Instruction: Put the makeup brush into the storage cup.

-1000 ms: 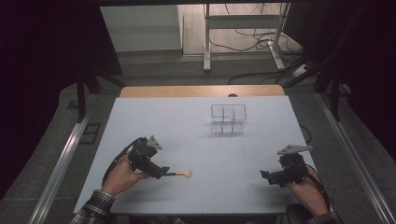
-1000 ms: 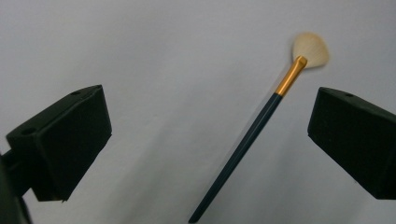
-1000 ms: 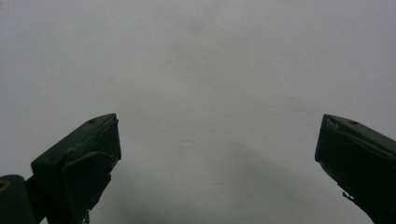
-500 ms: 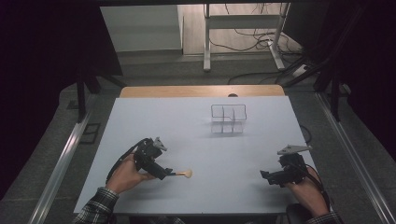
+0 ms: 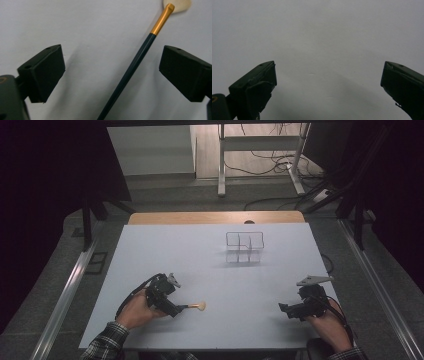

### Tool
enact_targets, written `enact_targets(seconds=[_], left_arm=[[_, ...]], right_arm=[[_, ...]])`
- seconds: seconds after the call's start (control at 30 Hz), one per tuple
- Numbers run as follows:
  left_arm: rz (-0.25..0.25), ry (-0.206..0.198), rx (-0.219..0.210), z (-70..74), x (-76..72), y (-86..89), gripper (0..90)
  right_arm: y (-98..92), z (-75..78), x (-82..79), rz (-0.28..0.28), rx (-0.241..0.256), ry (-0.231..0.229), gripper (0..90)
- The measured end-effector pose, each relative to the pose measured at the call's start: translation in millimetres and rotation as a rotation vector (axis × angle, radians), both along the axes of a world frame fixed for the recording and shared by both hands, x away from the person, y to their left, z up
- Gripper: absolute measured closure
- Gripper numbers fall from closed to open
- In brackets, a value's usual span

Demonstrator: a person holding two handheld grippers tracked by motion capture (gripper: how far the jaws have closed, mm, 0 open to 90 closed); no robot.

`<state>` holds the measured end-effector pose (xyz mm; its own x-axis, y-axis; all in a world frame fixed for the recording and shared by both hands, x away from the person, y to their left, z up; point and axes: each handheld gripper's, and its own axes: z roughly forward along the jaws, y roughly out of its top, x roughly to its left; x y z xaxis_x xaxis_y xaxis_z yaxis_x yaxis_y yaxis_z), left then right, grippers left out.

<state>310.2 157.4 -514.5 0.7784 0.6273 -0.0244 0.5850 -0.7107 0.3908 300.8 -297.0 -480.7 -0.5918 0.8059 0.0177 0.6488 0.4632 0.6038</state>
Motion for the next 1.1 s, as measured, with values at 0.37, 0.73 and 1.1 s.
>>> enact_targets(seconds=[0.37, 0.73, 1.1], left_arm=[[-0.038, 0.046, 0.012, -2.4, -1.6, 4.4, 31.3], [-0.1, 0.063, 0.022, 2.2, -8.0, 2.5, 83.7], [-0.054, 0.039, -0.041, 8.9, -8.1, 8.3, 83.6]], right_arm=[[0.4, -0.7, -0.1, 0.006, -0.008, 0.006, 0.4], [0.8, -1.0, -0.3, 0.009, -0.01, 0.007, 0.8], [0.4, -0.9, -0.2, 0.011, -0.01, 0.011, 0.8]])
